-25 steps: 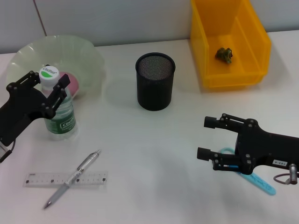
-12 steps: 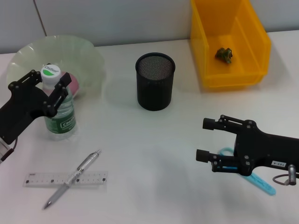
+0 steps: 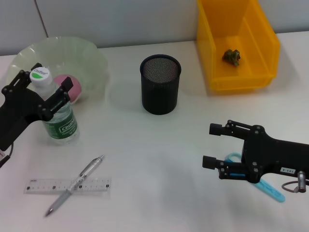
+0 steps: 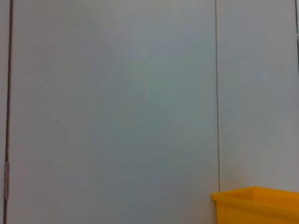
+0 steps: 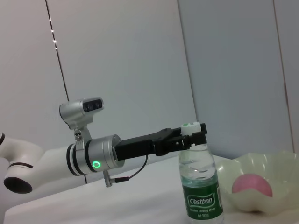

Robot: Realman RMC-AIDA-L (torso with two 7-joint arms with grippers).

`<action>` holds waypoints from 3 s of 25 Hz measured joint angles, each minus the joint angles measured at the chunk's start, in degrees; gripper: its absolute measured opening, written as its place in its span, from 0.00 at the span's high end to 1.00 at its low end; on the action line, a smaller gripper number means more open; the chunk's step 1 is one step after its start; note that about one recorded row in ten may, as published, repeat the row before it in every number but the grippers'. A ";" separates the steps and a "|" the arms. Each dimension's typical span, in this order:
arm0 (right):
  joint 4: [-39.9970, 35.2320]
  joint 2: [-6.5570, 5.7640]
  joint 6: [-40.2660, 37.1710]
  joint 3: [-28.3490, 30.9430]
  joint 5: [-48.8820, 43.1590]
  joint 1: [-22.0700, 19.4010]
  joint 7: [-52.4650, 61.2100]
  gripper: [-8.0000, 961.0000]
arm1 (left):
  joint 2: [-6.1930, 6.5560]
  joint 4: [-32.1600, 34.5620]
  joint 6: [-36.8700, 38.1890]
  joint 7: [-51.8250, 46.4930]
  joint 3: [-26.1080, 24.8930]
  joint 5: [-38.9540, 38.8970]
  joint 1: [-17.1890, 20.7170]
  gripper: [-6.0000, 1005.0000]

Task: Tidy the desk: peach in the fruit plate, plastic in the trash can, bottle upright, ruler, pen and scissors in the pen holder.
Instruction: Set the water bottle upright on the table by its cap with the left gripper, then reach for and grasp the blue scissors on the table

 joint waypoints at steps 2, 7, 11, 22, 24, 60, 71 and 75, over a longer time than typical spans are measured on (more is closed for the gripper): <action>0.00 0.00 0.00 0.03 0.00 0.00 0.01 0.15 | 0.05 0.09 0.71 -0.01 -0.01 -0.03 0.23 0.41; -0.58 -0.02 -0.01 1.47 0.10 -0.27 2.57 0.15 | 0.16 0.17 1.70 -0.02 -0.04 -0.07 0.72 0.24; -3.67 -0.31 -0.19 4.76 -0.75 -0.44 9.79 0.15 | 0.32 0.77 3.64 0.22 -1.42 -0.09 3.32 0.22; -40.69 -0.52 -3.84 10.43 -30.29 1.65 59.01 0.15 | 0.77 4.45 9.94 1.88 -1.60 7.54 12.37 0.21; -45.88 -1.16 -6.48 10.34 -37.53 4.23 67.25 0.15 | 0.56 4.57 10.35 2.63 -1.58 8.61 12.76 0.21; -38.48 0.10 -7.33 -13.01 -65.26 18.62 77.05 0.15 | 0.23 3.32 9.96 3.42 -1.49 10.04 11.56 0.21; -39.24 0.30 -4.39 -20.60 -64.61 18.64 82.60 0.15 | 0.15 3.23 9.96 3.49 -1.18 10.13 11.31 0.22; -40.71 0.34 -4.69 -21.86 -64.49 18.39 83.94 0.15 | 0.14 3.23 9.96 3.49 -1.08 10.13 11.32 0.22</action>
